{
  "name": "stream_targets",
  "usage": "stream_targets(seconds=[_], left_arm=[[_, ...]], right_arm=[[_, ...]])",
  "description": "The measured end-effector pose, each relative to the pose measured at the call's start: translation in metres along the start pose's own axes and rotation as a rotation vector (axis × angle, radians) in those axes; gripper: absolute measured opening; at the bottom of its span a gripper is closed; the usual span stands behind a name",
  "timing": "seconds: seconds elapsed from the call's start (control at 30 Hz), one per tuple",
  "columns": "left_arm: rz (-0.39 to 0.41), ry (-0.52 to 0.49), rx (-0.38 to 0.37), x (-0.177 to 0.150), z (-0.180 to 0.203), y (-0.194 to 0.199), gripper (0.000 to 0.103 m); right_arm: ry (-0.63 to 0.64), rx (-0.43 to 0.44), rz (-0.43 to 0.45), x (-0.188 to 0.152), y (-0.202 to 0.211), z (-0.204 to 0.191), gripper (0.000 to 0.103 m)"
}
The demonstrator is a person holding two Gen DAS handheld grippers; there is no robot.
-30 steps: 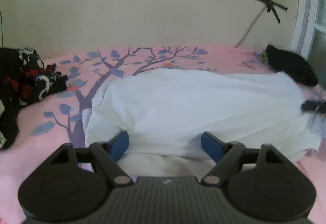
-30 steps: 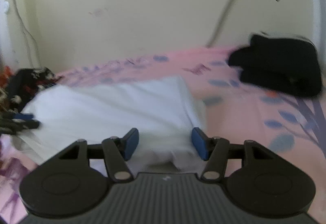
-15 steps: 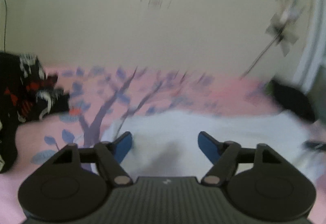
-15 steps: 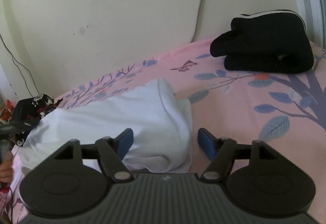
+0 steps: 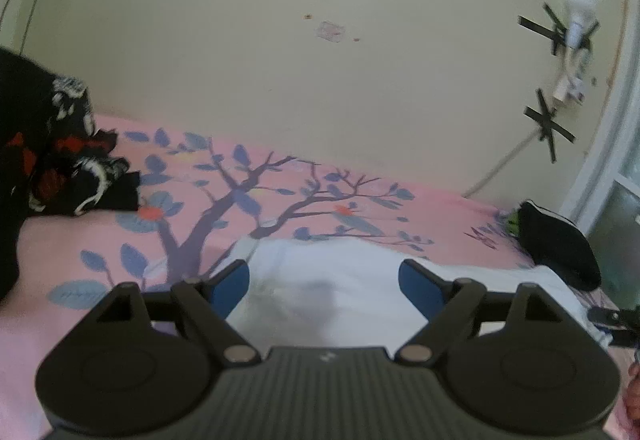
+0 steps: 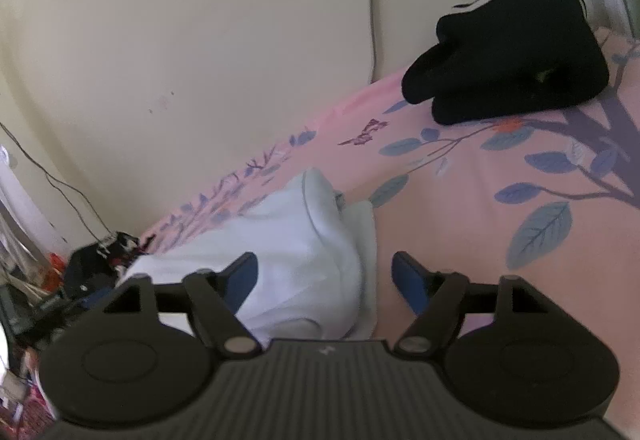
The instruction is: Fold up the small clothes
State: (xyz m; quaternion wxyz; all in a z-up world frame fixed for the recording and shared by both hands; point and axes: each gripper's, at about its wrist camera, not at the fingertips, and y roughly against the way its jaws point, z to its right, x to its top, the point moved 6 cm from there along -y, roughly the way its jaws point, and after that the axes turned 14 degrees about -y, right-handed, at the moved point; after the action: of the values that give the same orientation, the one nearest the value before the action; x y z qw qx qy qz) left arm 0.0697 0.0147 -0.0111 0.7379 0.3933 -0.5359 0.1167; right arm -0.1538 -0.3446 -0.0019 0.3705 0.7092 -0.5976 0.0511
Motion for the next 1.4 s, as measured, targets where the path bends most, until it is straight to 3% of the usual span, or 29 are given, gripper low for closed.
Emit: stream_targets(seconds=[0.13,0.3,0.47,0.6,0.83,0.97,1.1,1.17,1.3,1.4], left_arm=[[-0.07,0.058,0.019,-0.006,-0.011,-0.01,0.082],[-0.153,0.097,0.085,-0.015,-0.02,-0.019,0.084],[-0.163,0.05,0.125,-0.016,-0.015,-0.02,0.084],[-0.024,0.057,0.067,-0.009,-0.013,0.003,0.091],[0.138,0.071,-0.074,0.006,0.0,0.029,0.091],[0.097,0.029,-0.089,0.005,0.012,0.023,0.091],[-0.069,0.031,-0.051,-0.008,0.01,-0.006,0.09],[-0.111,0.055,-0.064,-0.011,0.008,-0.013,0.091],[-0.083,0.065,-0.086,-0.012,0.006,-0.008,0.093],[-0.002,0.075,-0.122,-0.007,0.005,0.007,0.095]], right_arm=[[-0.002,0.049,-0.016,0.0,0.001,-0.001,0.088],[0.012,0.043,-0.01,-0.003,0.002,-0.005,0.088],[0.012,0.042,-0.008,-0.003,0.002,-0.005,0.088],[0.008,0.046,-0.007,-0.003,0.002,-0.003,0.088],[0.014,0.042,-0.006,-0.003,0.003,-0.003,0.088],[0.016,0.041,-0.006,-0.003,0.002,-0.004,0.088],[0.017,0.04,-0.006,-0.003,0.002,-0.004,0.088],[0.018,0.04,-0.006,-0.003,0.002,-0.004,0.088],[0.018,0.04,-0.006,-0.003,0.003,-0.004,0.088],[0.017,0.041,-0.006,-0.003,0.003,-0.004,0.088]])
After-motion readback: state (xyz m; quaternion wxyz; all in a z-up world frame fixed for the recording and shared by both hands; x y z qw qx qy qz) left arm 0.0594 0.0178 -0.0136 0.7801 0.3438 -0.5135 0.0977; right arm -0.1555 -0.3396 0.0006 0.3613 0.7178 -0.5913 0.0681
